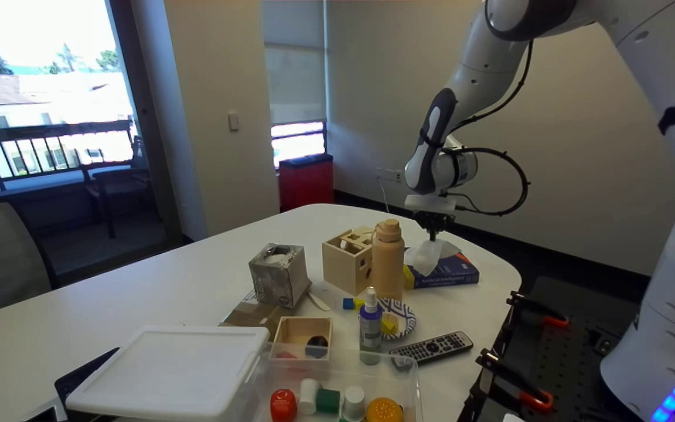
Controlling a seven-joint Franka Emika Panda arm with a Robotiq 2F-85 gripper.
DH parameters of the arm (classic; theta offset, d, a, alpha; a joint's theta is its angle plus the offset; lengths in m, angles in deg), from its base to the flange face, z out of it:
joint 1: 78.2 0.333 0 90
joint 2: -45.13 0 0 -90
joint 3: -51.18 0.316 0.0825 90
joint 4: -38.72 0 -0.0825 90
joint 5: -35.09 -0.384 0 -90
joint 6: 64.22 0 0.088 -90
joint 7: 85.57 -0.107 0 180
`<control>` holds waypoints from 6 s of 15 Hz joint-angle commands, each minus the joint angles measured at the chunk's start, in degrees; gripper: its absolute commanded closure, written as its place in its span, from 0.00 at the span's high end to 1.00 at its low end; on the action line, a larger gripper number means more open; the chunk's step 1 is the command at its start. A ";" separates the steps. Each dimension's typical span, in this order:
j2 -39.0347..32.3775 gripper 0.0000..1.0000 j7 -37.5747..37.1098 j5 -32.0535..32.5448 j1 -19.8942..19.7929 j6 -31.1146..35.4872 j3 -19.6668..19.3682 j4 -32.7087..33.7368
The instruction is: Use the paper towel to clean the book
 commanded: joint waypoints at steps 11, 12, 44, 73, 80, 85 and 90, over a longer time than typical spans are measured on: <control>-7.96 0.00 0.72 -10.79 -5.46 8.33 -2.91 1.38; -8.09 0.00 0.52 -11.18 -5.02 9.46 -3.39 1.33; -8.22 0.00 1.54 -15.59 -3.10 5.97 0.93 2.44; -7.51 0.00 0.31 -14.81 2.29 8.93 4.66 1.57; -4.22 0.00 1.60 -14.09 1.68 5.16 1.55 -2.22; -4.64 0.00 0.41 -13.60 1.77 2.88 -1.94 -4.04; -6.39 0.00 -1.09 -13.80 2.02 3.71 -5.00 -4.90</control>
